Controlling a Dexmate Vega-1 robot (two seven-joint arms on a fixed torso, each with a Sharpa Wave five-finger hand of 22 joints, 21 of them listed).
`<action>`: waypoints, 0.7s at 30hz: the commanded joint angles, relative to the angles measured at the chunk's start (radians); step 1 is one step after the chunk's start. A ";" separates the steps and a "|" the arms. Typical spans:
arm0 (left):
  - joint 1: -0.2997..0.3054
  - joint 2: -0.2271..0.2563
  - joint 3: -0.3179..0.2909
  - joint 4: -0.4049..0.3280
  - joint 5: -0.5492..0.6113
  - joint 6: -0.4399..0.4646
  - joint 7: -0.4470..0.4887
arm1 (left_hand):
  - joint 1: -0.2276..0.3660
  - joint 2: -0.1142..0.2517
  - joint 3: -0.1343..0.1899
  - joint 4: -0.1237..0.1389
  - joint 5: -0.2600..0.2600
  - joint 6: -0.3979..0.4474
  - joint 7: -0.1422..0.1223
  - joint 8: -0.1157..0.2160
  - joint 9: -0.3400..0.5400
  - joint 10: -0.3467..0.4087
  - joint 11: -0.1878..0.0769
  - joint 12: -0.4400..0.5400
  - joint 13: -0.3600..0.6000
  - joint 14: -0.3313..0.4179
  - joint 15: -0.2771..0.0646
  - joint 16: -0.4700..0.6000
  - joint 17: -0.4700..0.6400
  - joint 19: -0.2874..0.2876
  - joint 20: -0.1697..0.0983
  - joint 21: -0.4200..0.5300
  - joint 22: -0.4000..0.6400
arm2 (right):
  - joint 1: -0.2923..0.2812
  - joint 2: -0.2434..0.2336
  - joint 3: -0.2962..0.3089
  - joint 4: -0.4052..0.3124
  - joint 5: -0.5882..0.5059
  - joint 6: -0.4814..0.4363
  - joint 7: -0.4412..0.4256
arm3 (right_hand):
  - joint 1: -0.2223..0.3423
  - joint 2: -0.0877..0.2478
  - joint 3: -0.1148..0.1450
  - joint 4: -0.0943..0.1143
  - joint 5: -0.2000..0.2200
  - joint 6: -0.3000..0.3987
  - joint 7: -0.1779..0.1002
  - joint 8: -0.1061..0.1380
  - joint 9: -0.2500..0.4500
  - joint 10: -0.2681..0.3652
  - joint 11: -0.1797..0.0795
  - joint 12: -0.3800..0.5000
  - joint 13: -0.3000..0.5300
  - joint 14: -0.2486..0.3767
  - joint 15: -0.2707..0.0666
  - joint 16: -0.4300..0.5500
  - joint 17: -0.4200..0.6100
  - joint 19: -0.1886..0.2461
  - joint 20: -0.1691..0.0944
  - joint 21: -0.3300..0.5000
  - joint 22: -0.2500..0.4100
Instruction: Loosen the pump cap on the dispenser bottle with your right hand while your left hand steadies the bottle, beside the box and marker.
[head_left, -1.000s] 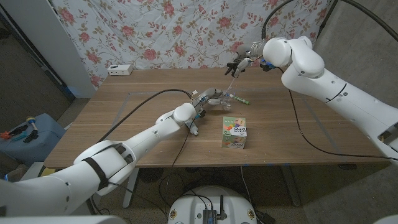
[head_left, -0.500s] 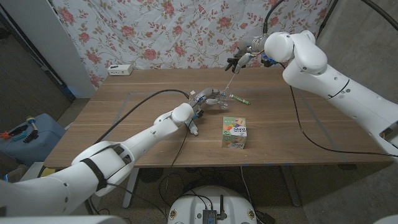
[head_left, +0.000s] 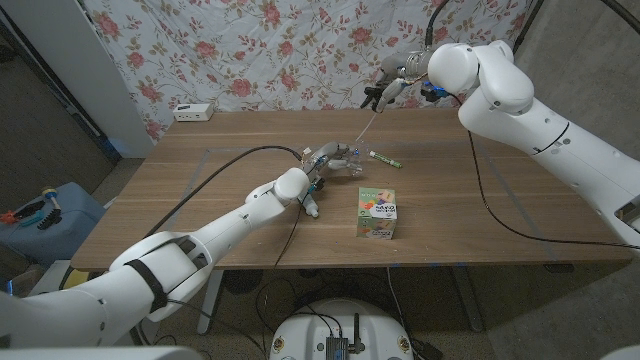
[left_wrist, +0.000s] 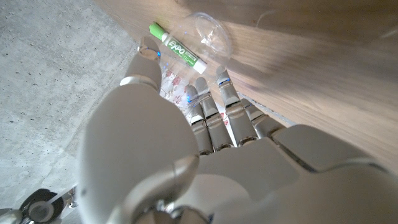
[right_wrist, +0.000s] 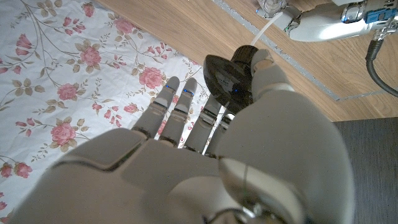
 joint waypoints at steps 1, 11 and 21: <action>0.017 0.013 -0.007 -0.020 0.004 0.020 0.023 | -0.083 0.124 0.067 0.063 0.006 0.087 -0.025 0.005 0.005 0.065 -0.055 0.005 0.225 0.015 -0.097 0.007 0.006 0.007 -0.063 0.001 0.002 | -0.005 -0.015 0.022 -0.033 0.040 -0.011 -0.018 | 0.004 0.005 0.001 0.004 -0.001 0.008 -0.002 0.001 0.001 0.019 -0.014 0.005 0.004 0.012 -0.163 -0.002 0.003 0.001 0.004 -0.002 0.002; 0.021 0.012 -0.011 -0.011 0.002 0.015 0.035 | -0.084 0.125 0.067 0.064 0.006 0.088 -0.027 0.005 0.005 0.064 -0.055 0.004 0.225 0.015 -0.097 0.007 0.006 0.008 -0.062 0.001 0.002 | -0.003 -0.029 0.022 -0.050 0.038 -0.041 -0.029 | 0.005 0.005 -0.001 0.003 -0.002 0.010 -0.002 -0.001 0.001 0.020 -0.013 0.003 0.005 0.012 -0.163 -0.002 0.004 -0.001 0.008 -0.002 0.002; 0.022 -0.002 -0.017 0.030 -0.016 -0.021 0.037 | -0.087 0.120 0.067 0.065 0.005 0.076 -0.025 -0.002 0.005 0.058 -0.055 -0.003 0.220 0.004 -0.095 0.000 0.002 0.010 -0.062 0.002 0.002 | 0.004 -0.038 -0.017 -0.020 -0.050 -0.105 -0.034 | 0.004 0.005 -0.002 0.004 -0.002 0.011 -0.002 -0.003 0.002 0.021 -0.013 0.002 0.006 0.012 -0.162 -0.003 0.003 -0.001 0.009 -0.002 0.002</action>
